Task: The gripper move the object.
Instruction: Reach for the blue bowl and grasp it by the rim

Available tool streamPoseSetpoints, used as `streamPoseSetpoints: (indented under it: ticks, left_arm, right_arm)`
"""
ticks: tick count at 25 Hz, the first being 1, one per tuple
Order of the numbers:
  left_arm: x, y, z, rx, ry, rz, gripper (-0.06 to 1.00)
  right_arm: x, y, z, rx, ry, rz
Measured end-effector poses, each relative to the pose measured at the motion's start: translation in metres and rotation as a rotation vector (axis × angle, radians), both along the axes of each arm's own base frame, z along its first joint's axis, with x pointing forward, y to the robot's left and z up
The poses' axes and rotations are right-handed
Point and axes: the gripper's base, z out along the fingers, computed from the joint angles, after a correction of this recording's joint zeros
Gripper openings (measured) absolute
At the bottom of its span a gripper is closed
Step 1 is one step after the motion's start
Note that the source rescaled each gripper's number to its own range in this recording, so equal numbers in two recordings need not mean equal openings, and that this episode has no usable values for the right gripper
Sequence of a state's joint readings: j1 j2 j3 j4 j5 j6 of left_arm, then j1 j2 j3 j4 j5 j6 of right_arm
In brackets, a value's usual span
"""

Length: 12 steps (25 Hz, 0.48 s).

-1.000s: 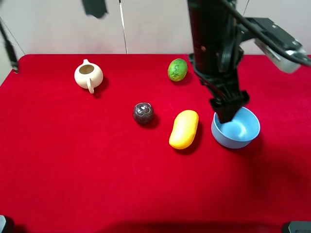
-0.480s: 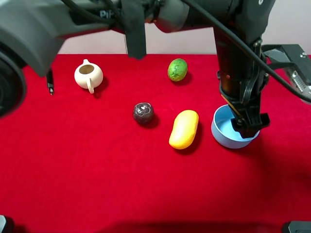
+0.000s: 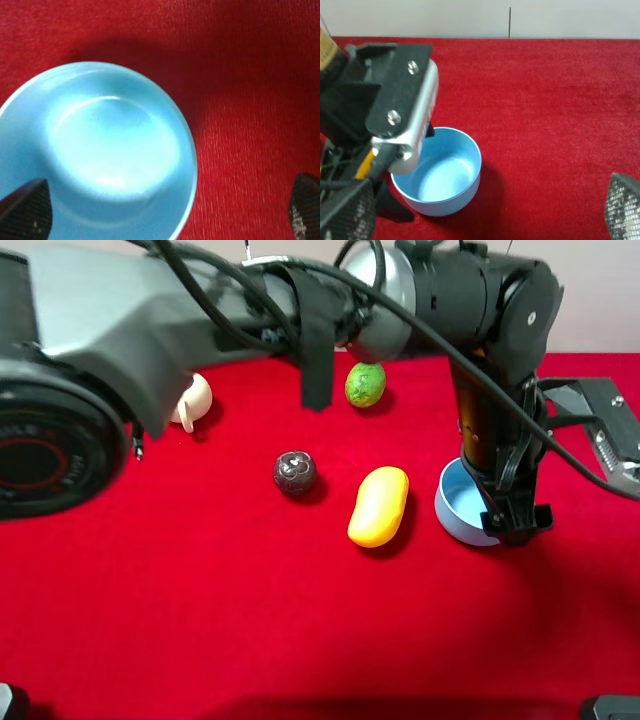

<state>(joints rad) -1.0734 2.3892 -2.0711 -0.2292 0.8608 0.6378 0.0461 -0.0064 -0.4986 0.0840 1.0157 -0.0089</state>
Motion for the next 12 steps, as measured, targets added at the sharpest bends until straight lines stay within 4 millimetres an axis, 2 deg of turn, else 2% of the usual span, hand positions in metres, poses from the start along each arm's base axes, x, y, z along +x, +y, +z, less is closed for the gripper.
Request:
streamPoseSetpoints:
  ticks: [12]
  left_arm:
    - [0.002, -0.007, -0.047, 0.032, 0.015, -0.001, 0.95]
  right_arm:
    - [0.0, 0.001, 0.0, 0.01, 0.0, 0.007]
